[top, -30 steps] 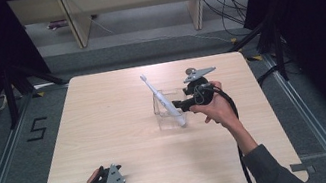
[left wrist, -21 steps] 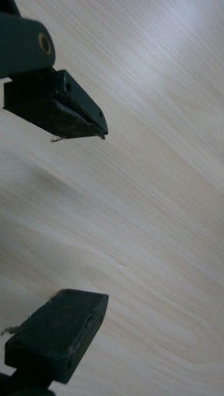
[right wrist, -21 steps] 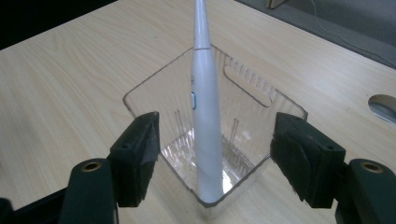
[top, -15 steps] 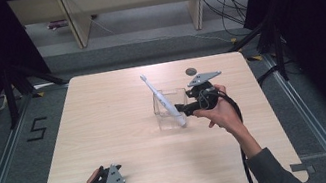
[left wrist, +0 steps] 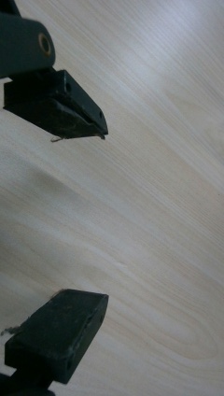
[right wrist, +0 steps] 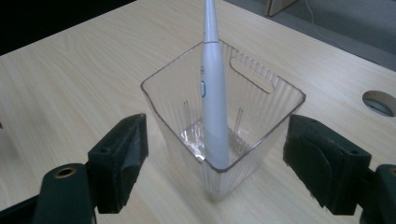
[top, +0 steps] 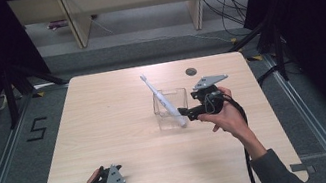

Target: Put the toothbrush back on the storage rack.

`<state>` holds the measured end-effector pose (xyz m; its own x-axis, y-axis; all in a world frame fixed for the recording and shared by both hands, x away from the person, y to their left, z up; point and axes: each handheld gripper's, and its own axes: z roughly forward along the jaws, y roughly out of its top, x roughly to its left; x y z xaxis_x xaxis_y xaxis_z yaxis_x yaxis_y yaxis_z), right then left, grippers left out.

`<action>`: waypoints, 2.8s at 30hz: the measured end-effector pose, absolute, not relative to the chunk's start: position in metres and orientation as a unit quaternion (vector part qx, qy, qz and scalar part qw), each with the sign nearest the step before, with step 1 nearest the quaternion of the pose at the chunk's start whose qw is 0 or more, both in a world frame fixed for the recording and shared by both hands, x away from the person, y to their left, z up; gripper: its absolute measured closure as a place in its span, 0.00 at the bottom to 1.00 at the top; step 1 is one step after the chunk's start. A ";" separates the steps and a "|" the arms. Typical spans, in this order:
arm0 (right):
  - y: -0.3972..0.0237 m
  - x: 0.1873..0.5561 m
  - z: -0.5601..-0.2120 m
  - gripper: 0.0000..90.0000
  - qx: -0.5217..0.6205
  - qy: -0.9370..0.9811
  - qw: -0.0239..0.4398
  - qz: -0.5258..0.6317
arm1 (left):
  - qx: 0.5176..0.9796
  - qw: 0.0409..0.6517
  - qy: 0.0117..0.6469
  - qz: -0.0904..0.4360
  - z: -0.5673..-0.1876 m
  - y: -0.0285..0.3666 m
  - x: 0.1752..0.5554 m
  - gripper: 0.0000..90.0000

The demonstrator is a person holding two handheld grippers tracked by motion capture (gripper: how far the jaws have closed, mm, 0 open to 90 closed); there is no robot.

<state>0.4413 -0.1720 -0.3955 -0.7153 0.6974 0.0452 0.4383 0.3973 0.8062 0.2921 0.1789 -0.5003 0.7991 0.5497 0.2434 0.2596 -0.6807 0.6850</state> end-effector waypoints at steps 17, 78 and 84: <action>-0.186 0.426 -0.403 0.18 0.340 0.822 0.168 0.424 | 0.881 0.350 0.233 0.218 -0.501 0.179 0.293 0.17; -0.211 0.388 -0.460 0.19 0.367 0.829 0.131 0.401 | 0.882 0.338 0.232 0.233 -0.499 0.182 0.292 0.17; -0.215 0.384 -0.465 0.19 0.367 0.830 0.137 0.397 | 0.883 0.336 0.232 0.233 -0.498 0.182 0.292 0.17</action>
